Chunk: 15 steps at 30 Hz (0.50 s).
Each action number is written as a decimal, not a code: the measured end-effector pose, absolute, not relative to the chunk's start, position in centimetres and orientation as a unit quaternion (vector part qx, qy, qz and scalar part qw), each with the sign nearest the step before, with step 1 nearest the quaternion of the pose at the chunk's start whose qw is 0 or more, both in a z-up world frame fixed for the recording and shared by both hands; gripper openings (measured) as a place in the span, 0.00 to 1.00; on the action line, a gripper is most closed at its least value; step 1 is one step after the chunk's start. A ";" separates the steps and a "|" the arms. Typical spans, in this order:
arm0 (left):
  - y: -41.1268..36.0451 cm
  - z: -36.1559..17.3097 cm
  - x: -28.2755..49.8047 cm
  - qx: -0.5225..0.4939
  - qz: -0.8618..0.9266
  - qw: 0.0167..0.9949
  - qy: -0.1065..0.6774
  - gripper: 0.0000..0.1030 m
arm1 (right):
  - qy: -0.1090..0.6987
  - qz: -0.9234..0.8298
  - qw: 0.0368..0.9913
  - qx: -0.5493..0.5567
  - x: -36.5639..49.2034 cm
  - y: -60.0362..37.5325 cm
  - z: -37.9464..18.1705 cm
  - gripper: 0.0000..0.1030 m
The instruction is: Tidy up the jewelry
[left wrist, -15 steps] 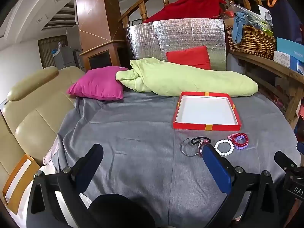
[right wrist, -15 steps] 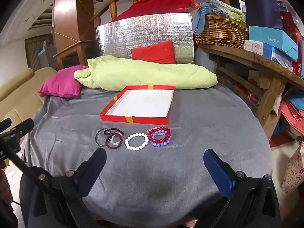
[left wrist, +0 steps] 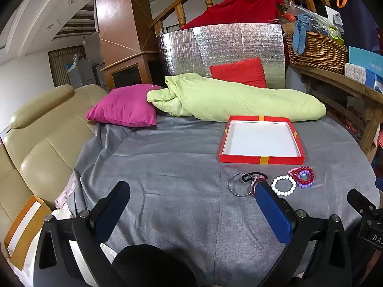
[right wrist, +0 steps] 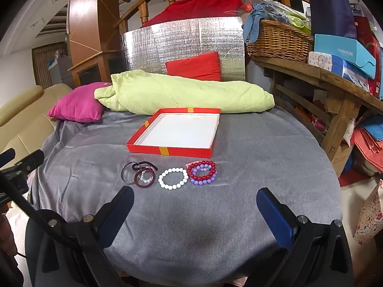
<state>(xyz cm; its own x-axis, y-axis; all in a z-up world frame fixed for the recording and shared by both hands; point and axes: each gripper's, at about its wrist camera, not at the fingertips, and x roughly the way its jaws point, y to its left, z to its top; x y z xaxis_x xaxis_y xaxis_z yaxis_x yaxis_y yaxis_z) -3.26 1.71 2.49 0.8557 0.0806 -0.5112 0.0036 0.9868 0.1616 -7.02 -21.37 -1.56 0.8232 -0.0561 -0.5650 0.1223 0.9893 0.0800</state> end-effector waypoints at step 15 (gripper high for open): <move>1.8 2.5 -3.3 0.080 0.020 0.960 0.267 1.00 | 0.302 -0.049 0.950 0.056 -6.8 -21.4 -1.7 1.00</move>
<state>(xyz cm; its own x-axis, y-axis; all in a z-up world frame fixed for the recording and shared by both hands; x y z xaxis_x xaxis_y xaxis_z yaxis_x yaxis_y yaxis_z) -3.27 1.78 2.47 0.8567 0.0818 -0.5094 0.0040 0.9863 0.1651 -6.76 -21.37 -1.74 0.8126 -0.0598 -0.5798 0.1276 0.9888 0.0768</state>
